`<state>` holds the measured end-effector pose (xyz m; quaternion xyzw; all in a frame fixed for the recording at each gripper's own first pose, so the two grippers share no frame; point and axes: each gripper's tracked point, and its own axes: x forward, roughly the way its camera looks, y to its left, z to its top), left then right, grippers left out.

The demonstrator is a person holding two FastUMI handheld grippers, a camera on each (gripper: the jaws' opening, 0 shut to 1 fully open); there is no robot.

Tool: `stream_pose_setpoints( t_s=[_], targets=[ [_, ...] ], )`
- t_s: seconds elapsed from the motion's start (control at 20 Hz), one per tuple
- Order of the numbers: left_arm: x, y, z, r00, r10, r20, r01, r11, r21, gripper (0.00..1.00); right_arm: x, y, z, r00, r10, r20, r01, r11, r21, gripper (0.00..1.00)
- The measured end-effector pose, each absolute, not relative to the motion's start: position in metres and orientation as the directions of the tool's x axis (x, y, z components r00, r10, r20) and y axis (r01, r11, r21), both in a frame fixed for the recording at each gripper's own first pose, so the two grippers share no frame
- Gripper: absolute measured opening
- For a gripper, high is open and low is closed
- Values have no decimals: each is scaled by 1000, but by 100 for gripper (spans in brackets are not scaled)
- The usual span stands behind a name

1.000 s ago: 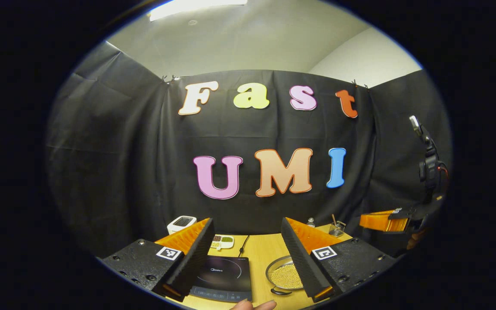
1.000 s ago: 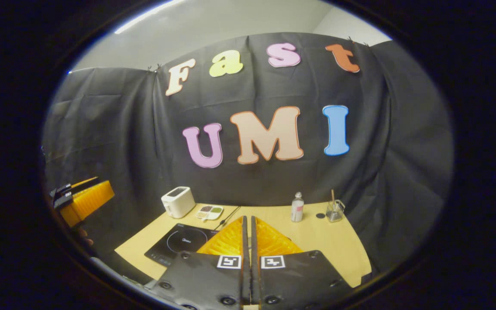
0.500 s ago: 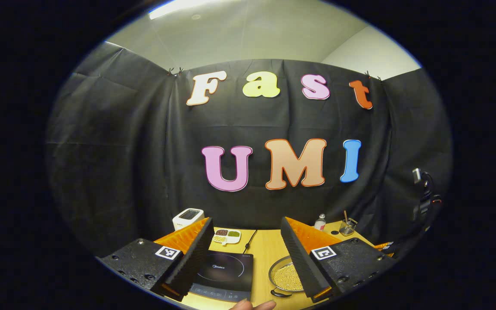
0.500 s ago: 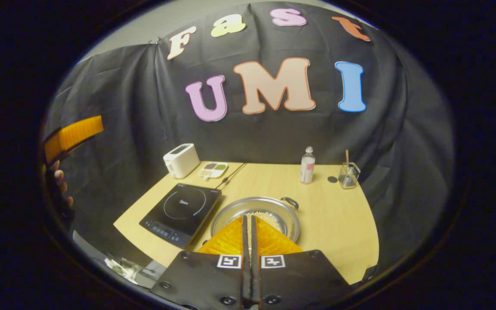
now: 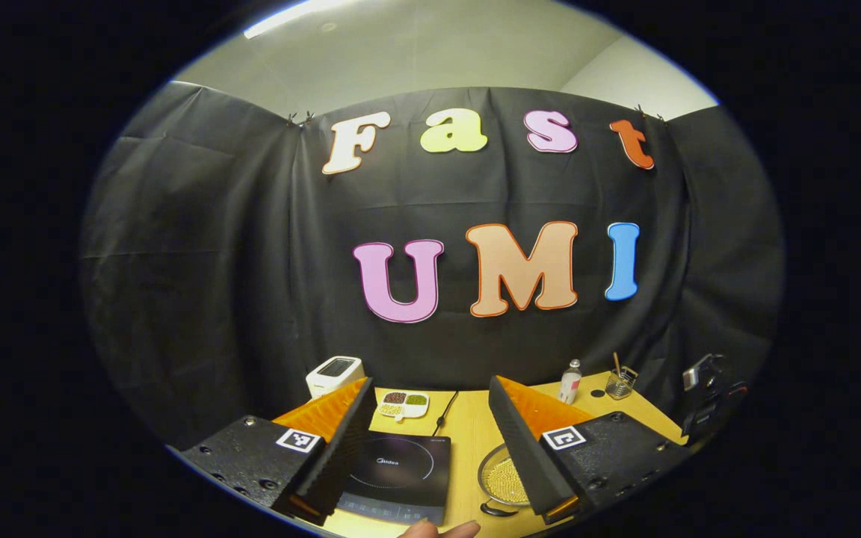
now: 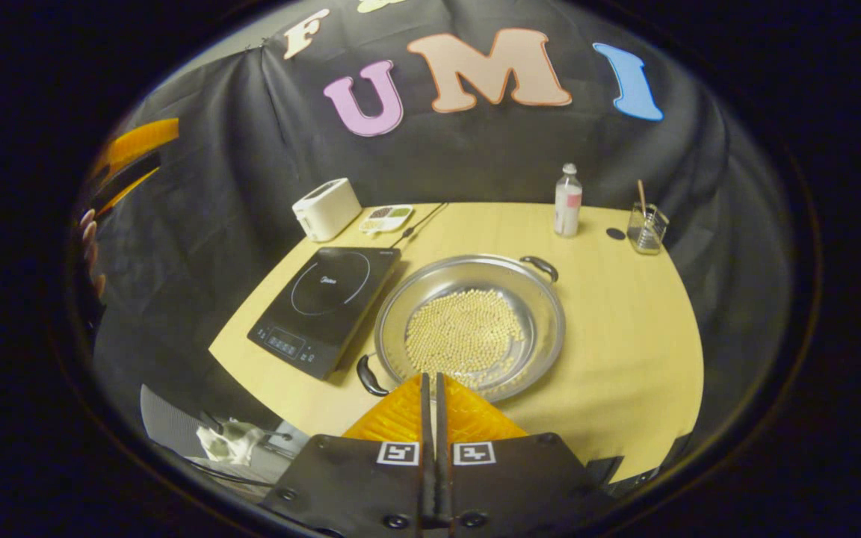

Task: First push the handle of the pot to place it horizontally, then grasp the pot with both hands and set it on the induction cooktop.

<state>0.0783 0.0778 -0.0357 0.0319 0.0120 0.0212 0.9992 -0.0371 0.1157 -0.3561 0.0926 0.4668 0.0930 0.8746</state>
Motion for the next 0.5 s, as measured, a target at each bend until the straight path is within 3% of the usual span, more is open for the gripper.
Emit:
stream_pose_setpoints(
  t_s=[0.15, 0.5],
  targets=[
    [99, 89, -46, 999, -3, -32, 5, 999, 47, 96, -44, 128, -382, 484, 212, -849, -16, 972, 233, 0],
    [143, 127, -86, 990, -111, -92, 115, 992, 42, 94, -53, 159, -439, 337, 113, -935, 155, 972, 174, 2]
  ],
)
